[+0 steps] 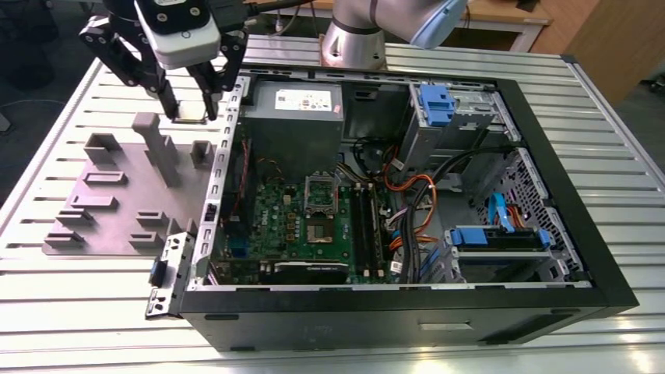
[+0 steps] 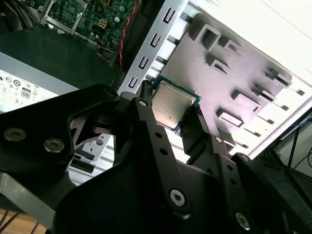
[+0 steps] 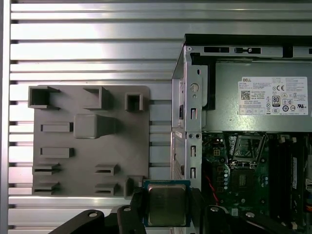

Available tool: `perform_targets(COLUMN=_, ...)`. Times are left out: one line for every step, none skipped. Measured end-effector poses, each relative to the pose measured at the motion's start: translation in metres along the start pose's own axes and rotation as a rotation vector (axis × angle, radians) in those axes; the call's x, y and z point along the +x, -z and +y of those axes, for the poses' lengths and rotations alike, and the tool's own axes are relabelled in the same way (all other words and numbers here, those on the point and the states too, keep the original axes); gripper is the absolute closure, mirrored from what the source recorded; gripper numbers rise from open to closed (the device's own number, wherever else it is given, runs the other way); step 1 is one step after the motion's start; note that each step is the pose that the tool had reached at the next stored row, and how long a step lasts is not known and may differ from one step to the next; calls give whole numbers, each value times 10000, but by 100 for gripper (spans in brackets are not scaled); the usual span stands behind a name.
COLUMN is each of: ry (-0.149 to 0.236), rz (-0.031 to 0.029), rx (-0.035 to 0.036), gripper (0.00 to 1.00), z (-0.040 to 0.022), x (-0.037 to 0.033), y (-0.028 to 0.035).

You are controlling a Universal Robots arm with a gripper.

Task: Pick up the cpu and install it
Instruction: 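Pick up the cpu and move it towards the insertion slot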

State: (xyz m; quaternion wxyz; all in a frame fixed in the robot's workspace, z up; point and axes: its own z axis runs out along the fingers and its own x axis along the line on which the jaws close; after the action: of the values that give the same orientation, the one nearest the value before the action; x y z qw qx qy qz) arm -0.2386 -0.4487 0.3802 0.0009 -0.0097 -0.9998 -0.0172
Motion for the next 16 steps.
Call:
perform_targets(ry=0, rz=0, rx=0, gripper=53, z=0, x=-3, y=0)
perform_targets(ry=0, rz=0, rx=0, gripper=53, z=0, x=-6, y=0)
perform_targets(ry=0, rz=0, rx=0, gripper=53, z=0, x=-9, y=0)
perform_targets(ry=1, rz=0, rx=0, gripper=53, z=0, x=-12, y=0)
perform_targets(ry=1, rz=0, rx=0, gripper=53, z=0, x=-15, y=0)
perform_targets(ry=0, rz=0, rx=0, gripper=53, z=0, x=-18, y=0)
perform_targets(ry=0, rz=0, rx=0, gripper=53, z=0, x=-20, y=0)
perform_targets(ry=0, rz=0, rx=0, gripper=53, z=0, x=-22, y=0)
perform_targets(ry=0, rz=0, rx=0, gripper=53, z=0, x=-29, y=0)
perform_targets(ry=0, rz=0, rx=0, gripper=53, z=1, x=-37, y=0)
perform_targets(ry=0, rz=1, rx=1, gripper=53, z=1, x=-38, y=0)
perform_targets(ry=1, rz=0, rx=0, gripper=53, z=1, x=-40, y=0)
perform_targets(ry=1, rz=1, rx=0, gripper=53, z=1, x=-42, y=0)
perform_targets(ry=1, rz=0, rx=0, gripper=53, z=1, x=-45, y=0)
perform_targets(ry=1, rz=0, rx=0, gripper=53, z=1, x=-48, y=0)
perform_targets(ry=1, rz=1, rx=1, gripper=53, z=1, x=-52, y=0)
